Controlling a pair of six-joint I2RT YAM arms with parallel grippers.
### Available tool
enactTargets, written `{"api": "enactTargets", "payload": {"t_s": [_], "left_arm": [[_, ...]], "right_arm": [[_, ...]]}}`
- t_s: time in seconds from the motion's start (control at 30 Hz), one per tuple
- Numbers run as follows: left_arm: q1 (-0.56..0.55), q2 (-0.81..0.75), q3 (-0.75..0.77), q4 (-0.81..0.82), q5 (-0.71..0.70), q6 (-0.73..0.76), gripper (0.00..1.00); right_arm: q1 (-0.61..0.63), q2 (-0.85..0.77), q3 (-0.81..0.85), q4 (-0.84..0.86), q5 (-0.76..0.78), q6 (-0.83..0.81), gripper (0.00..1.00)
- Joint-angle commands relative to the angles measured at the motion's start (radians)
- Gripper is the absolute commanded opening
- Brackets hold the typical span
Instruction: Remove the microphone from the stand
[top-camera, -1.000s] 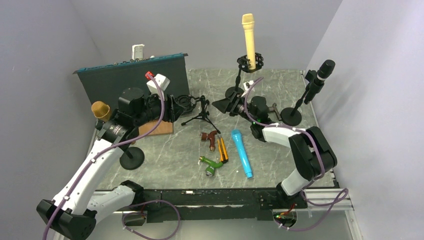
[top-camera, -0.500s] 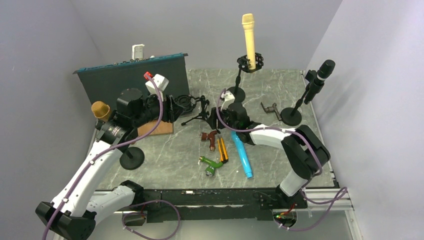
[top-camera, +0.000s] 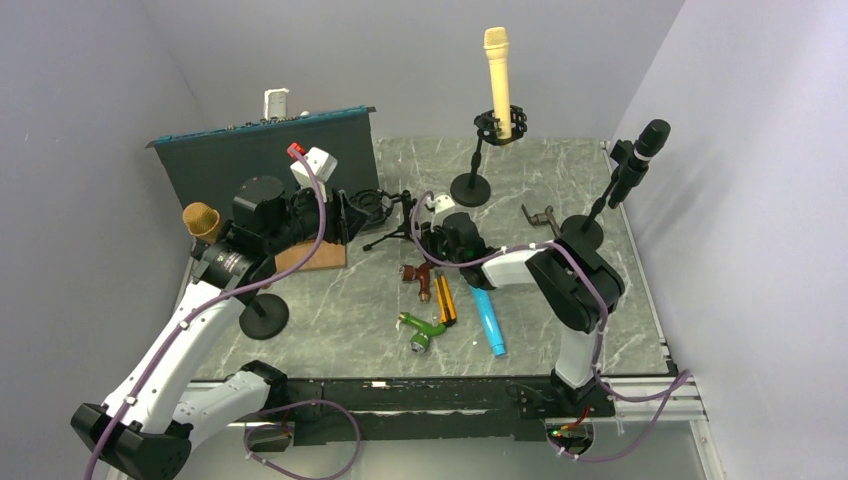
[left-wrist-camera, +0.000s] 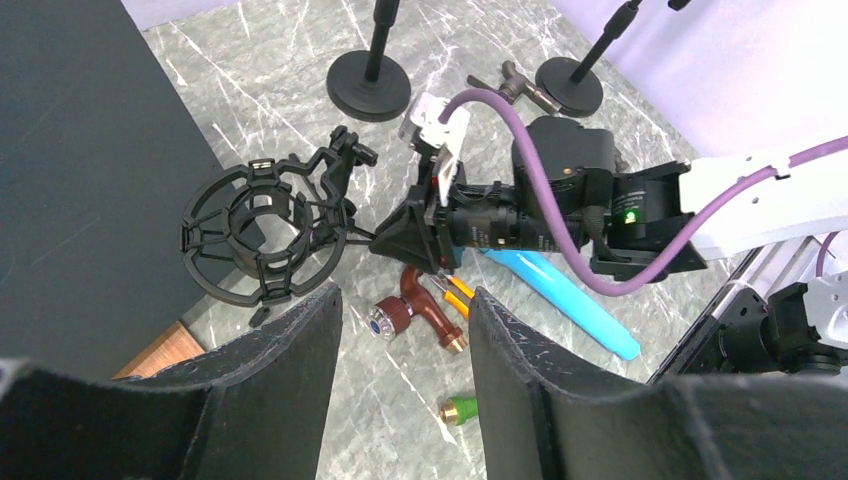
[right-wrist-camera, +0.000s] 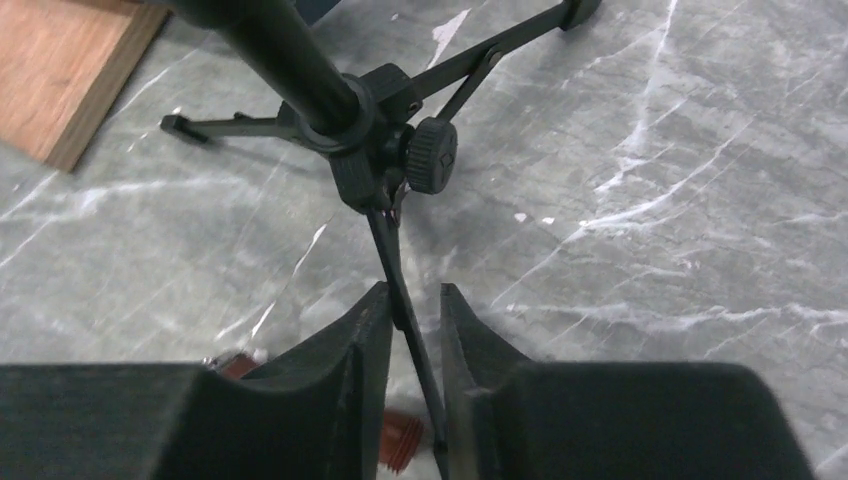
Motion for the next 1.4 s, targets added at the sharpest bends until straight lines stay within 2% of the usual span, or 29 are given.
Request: {"api": "enactTargets", "payload": {"t_s": [0.0,0.17,0.27,0.4,0.53,0.67,0.77,0.97,1.03,1.1,1.17,1.37], "left_arm": [[0.003,-0.016,0.002,0.039,0.024,-0.011,0.54],[0.003,-0.02,0.0,0.04,0.019,-0.008,0.54],[0.003,-0.012,0.007,0.033,0.021,-0.003,0.54],[0.002,0.001,0.01,0.03,0.036,-0.008,0.54],[0.002,-0.006,0.0,0.042,0.036,-0.013,0.54],[0.003,0.002,0.009,0.041,0.059,-0.017,0.54],[0.004,0.003,0.004,0.04,0.046,-0.016,0.54],[0.004,-0.035,-0.014,0.05,-0.016,0.001,0.55],[0.003,-0.034,-0.013,0.047,-0.017,0.001,0.55],[0.003,-0.027,-0.013,0.049,-0.013,-0.002,0.54],[0.003,-0.021,-0.013,0.05,-0.01,-0.004,0.54],[0.003,-0.018,-0.014,0.051,-0.021,0.003,0.54]], "right_arm": [[0.002,0.058,0.096,0.05,0.129,0.02,0.19],[-0.03,0.092,0.138,0.034,0.242,0.047,0.01],[-0.06,0.11,0.174,0.006,0.278,0.048,0.0],[-0.108,0.148,0.253,-0.077,0.223,0.048,0.0],[-0.115,0.158,0.25,-0.12,0.238,0.051,0.0],[-0.116,0.215,0.371,-0.21,0.198,0.051,0.0],[-0.15,0.298,0.546,-0.372,0.163,0.114,0.01],[-0.168,0.368,0.706,-0.486,0.186,0.13,0.12],[-0.173,0.37,0.73,-0.508,0.205,0.11,0.27],[-0.177,0.35,0.714,-0.502,0.213,0.092,0.42],[-0.179,0.311,0.672,-0.474,0.215,0.076,0.51],[-0.178,0.171,0.543,-0.447,0.202,0.078,0.59]]}}
